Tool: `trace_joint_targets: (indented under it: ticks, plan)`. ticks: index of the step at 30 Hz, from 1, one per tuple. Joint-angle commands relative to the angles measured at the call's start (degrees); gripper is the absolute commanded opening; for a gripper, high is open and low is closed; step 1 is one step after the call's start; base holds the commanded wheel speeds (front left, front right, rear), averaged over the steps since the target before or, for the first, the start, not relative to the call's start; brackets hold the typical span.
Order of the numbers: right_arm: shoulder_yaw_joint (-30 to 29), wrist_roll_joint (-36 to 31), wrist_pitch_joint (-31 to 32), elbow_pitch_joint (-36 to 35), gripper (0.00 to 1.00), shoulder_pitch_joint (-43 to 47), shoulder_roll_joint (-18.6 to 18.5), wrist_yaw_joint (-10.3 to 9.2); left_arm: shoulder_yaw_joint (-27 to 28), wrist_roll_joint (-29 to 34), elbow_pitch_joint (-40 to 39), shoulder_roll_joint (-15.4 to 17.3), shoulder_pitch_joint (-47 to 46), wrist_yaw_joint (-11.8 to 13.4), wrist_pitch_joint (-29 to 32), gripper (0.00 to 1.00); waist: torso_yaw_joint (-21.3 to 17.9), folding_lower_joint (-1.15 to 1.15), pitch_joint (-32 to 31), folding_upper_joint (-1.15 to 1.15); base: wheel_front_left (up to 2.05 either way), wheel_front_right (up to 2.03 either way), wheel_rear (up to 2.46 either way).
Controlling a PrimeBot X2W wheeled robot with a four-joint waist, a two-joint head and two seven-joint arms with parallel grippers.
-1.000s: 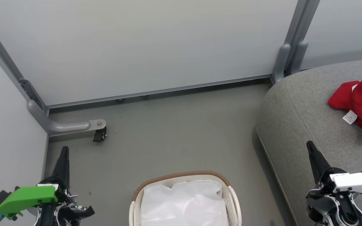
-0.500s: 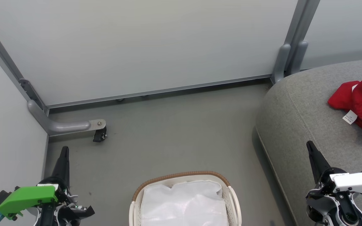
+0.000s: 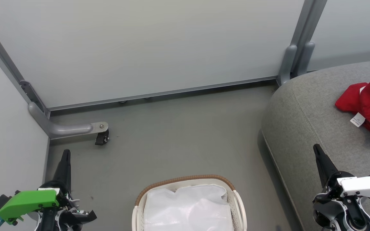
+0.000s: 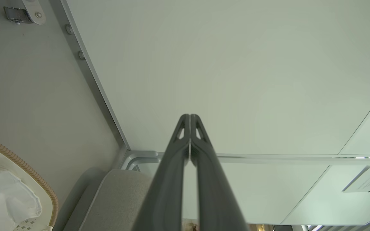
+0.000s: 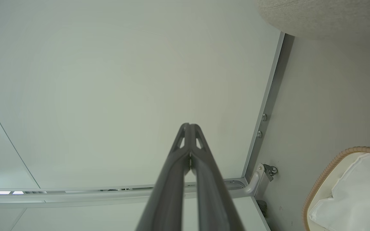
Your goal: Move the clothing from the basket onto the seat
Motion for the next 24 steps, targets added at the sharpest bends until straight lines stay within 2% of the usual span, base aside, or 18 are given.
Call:
trace_joint_targets:
  ticks: [1, 24]
  plan:
    - [-0.09, 0.18, 0.19, -0.23, 0.0, -0.47, -0.34, -0.02, 0.14, -0.17, -0.08, 0.36, -0.57, -0.35, 0.17, 0.0, 0.0, 0.0, 0.0, 0.0, 0.0, 0.0, 0.0]
    - [-0.09, 0.18, 0.18, -0.22, 0.0, -0.47, -0.34, -0.02, 0.13, -0.18, -0.07, 0.36, -0.57, -0.35, 0.17, 0.0, 0.0, 0.0, 0.0, 0.0, 0.0, 0.0, 0.0]
